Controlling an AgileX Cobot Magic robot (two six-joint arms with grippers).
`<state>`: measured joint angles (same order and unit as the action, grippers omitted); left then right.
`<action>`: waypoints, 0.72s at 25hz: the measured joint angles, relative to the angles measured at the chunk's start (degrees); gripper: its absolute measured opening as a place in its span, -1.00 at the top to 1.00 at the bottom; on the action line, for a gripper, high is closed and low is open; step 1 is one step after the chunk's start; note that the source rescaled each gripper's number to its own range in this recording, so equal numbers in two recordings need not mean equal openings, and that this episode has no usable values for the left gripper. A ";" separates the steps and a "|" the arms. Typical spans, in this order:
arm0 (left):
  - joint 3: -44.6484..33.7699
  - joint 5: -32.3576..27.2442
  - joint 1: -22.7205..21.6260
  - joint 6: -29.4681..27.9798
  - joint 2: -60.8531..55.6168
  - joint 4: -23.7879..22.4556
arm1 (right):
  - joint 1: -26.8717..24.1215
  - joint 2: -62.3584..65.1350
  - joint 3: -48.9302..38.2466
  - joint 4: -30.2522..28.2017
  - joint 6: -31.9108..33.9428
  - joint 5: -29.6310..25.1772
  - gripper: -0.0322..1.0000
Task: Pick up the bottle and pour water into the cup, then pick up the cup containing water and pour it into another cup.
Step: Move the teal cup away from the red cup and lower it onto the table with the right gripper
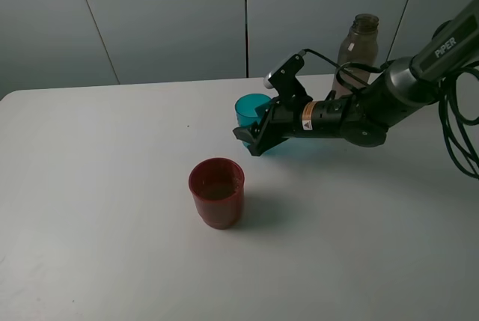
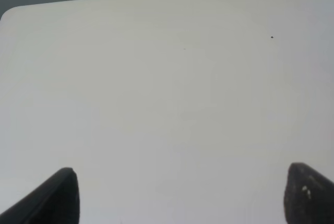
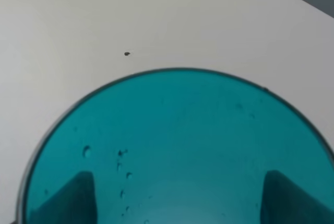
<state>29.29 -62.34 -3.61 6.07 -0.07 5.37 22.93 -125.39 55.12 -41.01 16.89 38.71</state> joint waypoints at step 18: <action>0.00 0.00 0.00 0.00 0.00 0.00 | 0.00 3.15 0.00 -1.77 0.00 -0.46 -0.97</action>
<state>29.29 -62.34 -3.61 6.07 -0.07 5.37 22.93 -122.23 55.12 -42.79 16.89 38.25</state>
